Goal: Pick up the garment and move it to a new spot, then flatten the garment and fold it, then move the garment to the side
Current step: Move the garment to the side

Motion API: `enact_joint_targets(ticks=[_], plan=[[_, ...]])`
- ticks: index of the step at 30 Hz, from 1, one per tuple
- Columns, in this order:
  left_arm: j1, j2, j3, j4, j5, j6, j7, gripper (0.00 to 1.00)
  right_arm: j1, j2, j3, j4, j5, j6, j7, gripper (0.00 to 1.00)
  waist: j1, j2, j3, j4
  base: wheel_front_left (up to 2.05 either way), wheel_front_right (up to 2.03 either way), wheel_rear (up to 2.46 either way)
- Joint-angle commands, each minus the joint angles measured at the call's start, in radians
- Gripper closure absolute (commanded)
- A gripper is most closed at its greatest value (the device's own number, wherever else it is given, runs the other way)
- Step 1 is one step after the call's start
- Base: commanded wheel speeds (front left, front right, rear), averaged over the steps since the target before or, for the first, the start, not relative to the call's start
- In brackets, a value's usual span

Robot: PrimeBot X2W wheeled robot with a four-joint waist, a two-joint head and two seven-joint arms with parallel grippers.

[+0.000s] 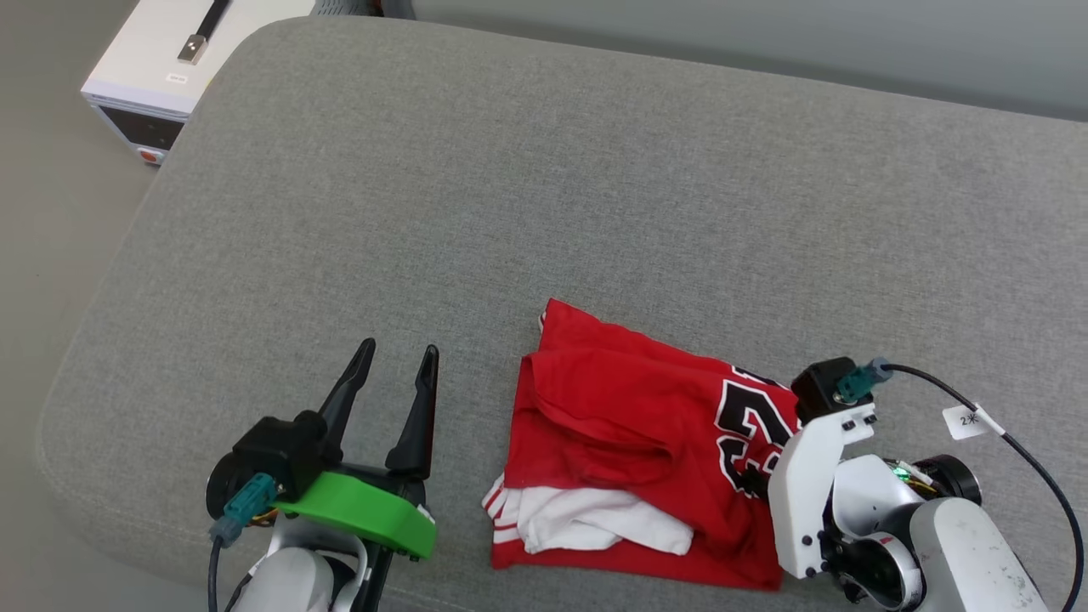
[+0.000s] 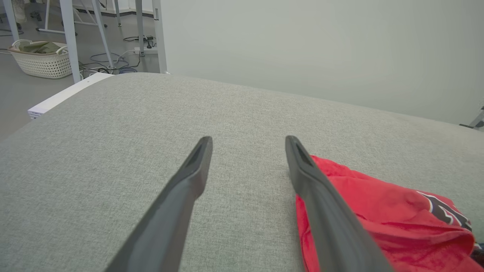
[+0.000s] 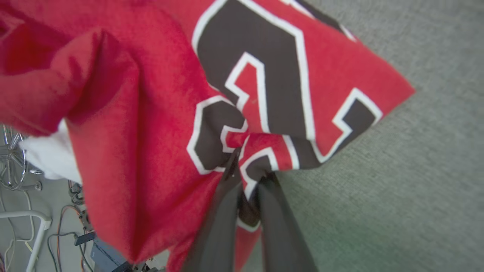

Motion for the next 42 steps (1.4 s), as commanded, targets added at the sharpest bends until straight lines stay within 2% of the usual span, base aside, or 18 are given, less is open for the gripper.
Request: enact_joint_targets(ticks=[1,9,14,24,29,31,36,42], plan=[[-0.012,-0.001,0.0,0.002,0.0,-0.003,-0.006,0.0,-0.003,-0.015,0.021,0.021,-0.006,0.0,-0.026,1.0,0.0,0.0,-0.017,-0.015,0.0,0.0,0.0],[0.008,0.016,-0.019,0.003,-0.006,-0.003,-0.006,0.0,-0.02,-0.15,0.088,-0.03,-0.023,0.0,-0.175,1.0,0.0,0.0,-0.076,-0.091,0.0,0.0,0.0],[0.02,0.029,-0.041,0.001,-0.01,-0.003,-0.006,0.0,-0.016,-0.272,0.14,-0.079,-0.021,0.0,-0.222,1.0,0.0,0.0,-0.102,-0.164,0.0,0.0,0.0],[0.01,0.046,-0.101,-0.006,-0.018,-0.003,-0.006,0.0,-0.054,-0.585,0.268,-0.126,-0.021,0.0,-0.304,1.0,0.0,0.0,-0.083,-0.316,0.0,0.0,0.0],[-0.023,0.054,-0.118,-0.018,-0.016,-0.003,-0.006,0.0,-0.096,-0.735,0.315,-0.124,-0.002,0.0,-0.348,1.0,0.0,0.0,-0.024,-0.383,0.0,0.0,0.0],[-0.042,0.062,-0.13,-0.026,-0.008,-0.003,-0.006,0.0,-0.116,-0.777,0.322,-0.113,0.007,0.0,-0.368,1.0,0.0,0.0,0.011,-0.408,0.0,0.0,0.0],[-0.103,0.091,-0.168,-0.049,0.01,-0.003,-0.006,0.0,-0.178,-0.845,0.31,-0.048,0.012,0.0,-0.446,1.0,0.0,0.0,0.113,-0.463,0.0,0.0,0.0],[-0.193,0.148,-0.192,-0.082,0.042,-0.003,-0.006,0.0,-0.299,-0.858,0.282,0.085,-0.034,0.0,-0.569,1.0,0.0,0.0,0.237,-0.526,0.0,0.0,0.0]])
